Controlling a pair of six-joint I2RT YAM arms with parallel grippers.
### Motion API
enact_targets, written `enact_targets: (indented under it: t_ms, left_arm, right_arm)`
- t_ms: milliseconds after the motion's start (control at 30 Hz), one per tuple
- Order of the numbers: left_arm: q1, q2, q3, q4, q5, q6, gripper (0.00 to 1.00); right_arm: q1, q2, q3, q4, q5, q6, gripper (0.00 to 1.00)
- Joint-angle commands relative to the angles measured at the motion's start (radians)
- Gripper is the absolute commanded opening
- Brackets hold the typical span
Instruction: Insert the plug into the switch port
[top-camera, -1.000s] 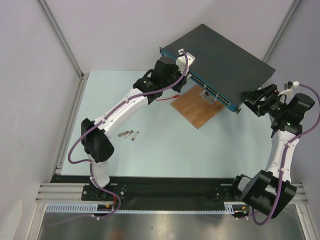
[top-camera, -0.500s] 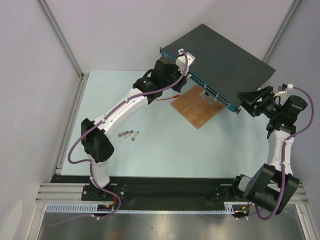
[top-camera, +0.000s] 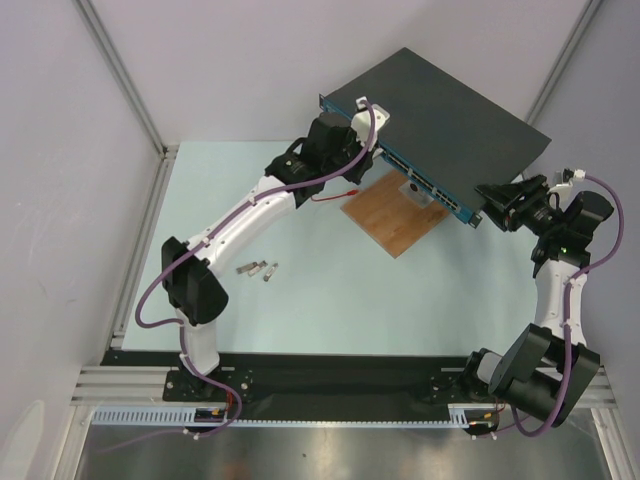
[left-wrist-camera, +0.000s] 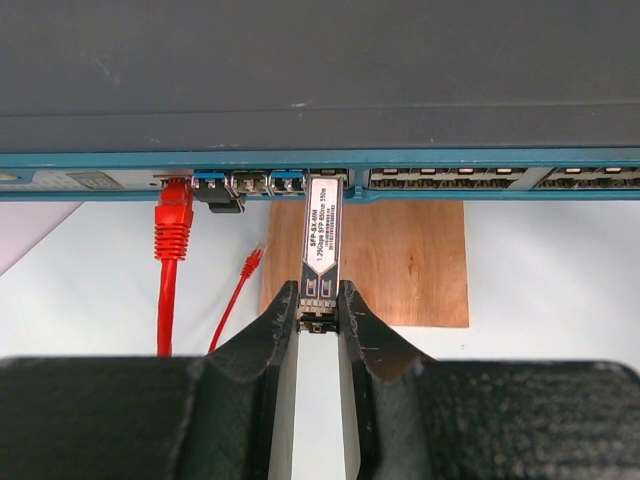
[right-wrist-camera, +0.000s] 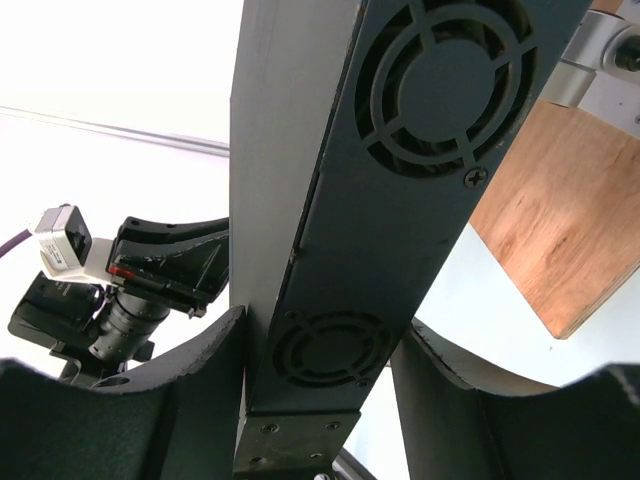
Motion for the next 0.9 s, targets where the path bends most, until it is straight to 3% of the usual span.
enact_targets:
  t_ms: [0,867]
  left_arm:
    - [0.013,-0.015,0.06,0.017,-0.012,-0.007,0.0]
    - [0.004,0.064,0.135,-0.006,-0.03,0.007,0.0]
  right_arm:
    - [0.034,-0.001,0.002,0.06,0.019,-0.084,0.0]
    - [0.052,-0.016,0.008,0.046,0.016,-0.108,0.0]
